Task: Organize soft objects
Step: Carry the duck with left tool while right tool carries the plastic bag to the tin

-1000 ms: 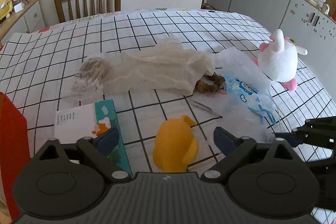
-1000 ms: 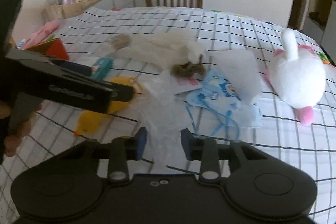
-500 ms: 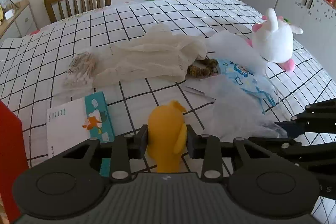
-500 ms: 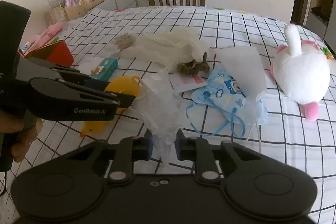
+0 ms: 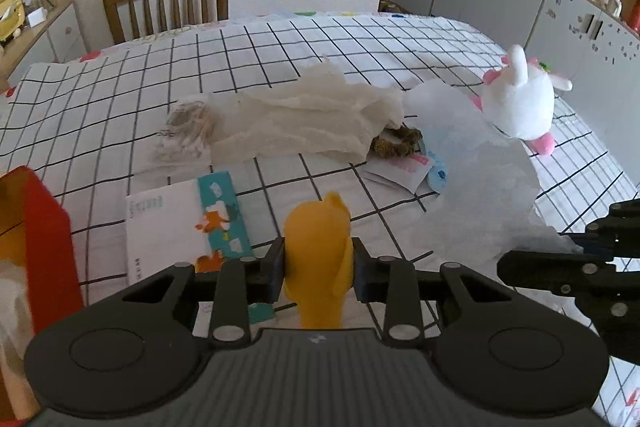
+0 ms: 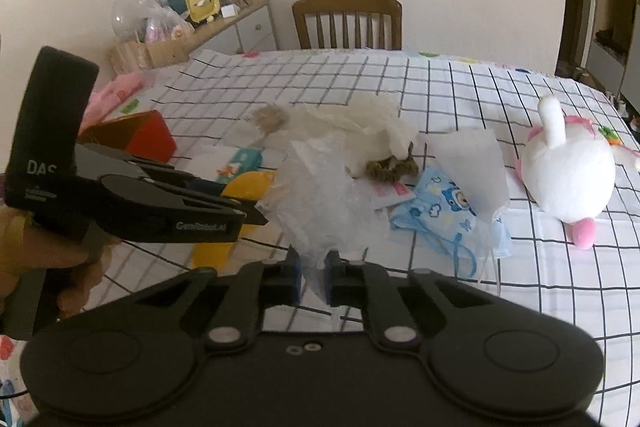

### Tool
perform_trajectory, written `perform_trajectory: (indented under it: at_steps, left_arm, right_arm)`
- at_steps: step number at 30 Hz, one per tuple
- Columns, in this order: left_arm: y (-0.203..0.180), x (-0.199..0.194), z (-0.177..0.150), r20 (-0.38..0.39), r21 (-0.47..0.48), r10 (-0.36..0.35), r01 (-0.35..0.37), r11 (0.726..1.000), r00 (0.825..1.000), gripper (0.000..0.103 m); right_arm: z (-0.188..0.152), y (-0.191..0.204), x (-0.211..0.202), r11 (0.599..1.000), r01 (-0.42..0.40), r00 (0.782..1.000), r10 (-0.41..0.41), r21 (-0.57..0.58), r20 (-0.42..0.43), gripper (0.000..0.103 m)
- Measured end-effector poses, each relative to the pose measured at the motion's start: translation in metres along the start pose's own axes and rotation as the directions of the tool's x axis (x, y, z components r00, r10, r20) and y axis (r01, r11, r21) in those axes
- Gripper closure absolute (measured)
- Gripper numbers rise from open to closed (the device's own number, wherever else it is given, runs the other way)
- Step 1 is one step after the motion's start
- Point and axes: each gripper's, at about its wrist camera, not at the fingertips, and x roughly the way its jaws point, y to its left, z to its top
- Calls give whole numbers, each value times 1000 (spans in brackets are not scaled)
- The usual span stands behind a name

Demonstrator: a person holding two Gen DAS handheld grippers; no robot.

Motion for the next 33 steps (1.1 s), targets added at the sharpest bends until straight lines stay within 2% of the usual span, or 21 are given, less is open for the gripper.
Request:
perform_trajectory:
  at_steps: [9,17,26,33]
  left_arm:
    - [18,-37,-3,37,-49,15,-13,999,999,71]
    - [44,-77,-3,73,-97,58,-51,994,996,71]
    - [88,-121,-8,118,-170,139,-117,978,983,71]
    - [134,-144,-12,136,-246,216,-178,953,967,71]
  right_arm:
    - [14,24,-18,999,-33,999,33,-16,34,93]
    - [33,53,-22,996,-73,996,76,-60,55,93]
    - [58,102,-17,979,-152,984,162,-134,69,93]
    - [78,139,-4,958,-216,971,231,-188,59,93]
